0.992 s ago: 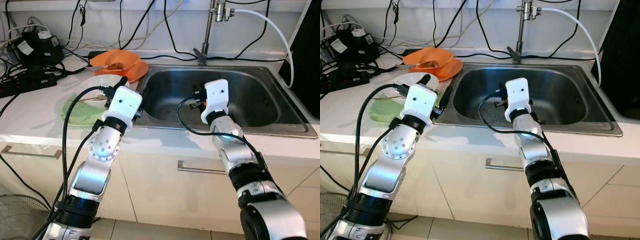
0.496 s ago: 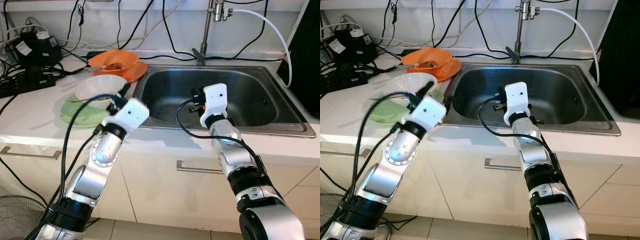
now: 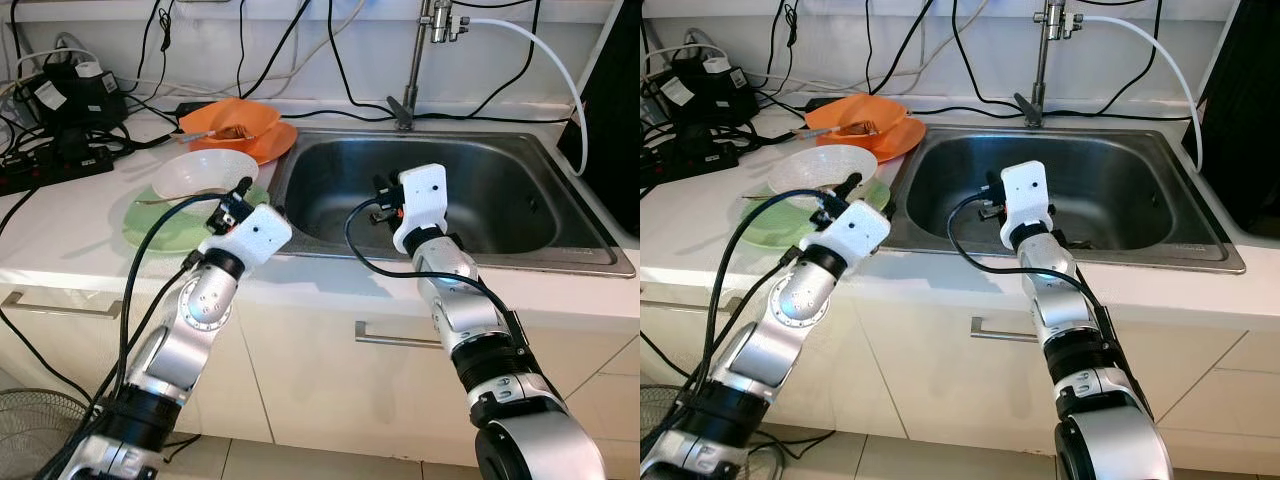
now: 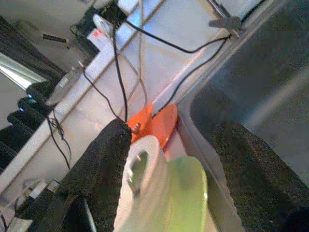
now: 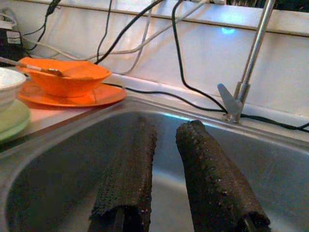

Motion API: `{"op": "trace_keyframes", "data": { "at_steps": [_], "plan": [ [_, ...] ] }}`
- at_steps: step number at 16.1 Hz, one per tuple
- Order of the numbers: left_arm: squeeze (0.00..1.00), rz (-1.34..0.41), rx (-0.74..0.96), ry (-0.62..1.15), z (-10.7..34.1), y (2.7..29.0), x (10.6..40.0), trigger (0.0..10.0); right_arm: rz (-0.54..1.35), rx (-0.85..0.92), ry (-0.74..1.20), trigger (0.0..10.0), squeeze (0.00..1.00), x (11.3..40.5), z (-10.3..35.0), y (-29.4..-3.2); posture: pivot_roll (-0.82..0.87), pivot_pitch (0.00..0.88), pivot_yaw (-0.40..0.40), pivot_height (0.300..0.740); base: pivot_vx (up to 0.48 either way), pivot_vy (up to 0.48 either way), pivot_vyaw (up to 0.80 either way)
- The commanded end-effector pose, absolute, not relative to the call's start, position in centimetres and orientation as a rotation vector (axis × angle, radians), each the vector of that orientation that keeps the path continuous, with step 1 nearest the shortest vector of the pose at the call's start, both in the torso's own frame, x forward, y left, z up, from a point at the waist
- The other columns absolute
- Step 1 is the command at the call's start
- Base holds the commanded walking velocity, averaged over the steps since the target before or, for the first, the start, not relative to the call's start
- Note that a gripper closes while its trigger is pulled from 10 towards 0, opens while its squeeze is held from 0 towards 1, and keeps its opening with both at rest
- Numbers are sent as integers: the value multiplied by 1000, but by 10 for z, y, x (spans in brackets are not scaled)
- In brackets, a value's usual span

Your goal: Kitchen organization

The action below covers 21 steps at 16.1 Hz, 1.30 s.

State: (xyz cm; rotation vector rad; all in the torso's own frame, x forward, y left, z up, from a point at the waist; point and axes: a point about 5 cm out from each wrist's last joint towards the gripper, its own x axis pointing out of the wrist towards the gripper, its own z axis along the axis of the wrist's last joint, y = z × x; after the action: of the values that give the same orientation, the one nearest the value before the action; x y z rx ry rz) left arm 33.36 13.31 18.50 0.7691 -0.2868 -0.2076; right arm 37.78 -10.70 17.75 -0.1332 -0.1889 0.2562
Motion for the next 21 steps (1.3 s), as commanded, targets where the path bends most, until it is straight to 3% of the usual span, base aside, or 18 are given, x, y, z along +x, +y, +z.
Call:
{"op": "trace_keyframes", "data": {
  "at_steps": [1, 21],
  "plan": [
    [0, -192, 784, -298, 188, 135, 336, 10000, 268, -121, -175, 10000, 0, 376, 176, -106, 16, 0, 53, 740, 0, 0, 0],
    [0, -78, 841, -202, 188, 145, 364, 10000, 254, -132, -165, 10000, 0, 376, 176, -110, 9, 0, 45, 740, 0, 0, 0]
  ]
}}
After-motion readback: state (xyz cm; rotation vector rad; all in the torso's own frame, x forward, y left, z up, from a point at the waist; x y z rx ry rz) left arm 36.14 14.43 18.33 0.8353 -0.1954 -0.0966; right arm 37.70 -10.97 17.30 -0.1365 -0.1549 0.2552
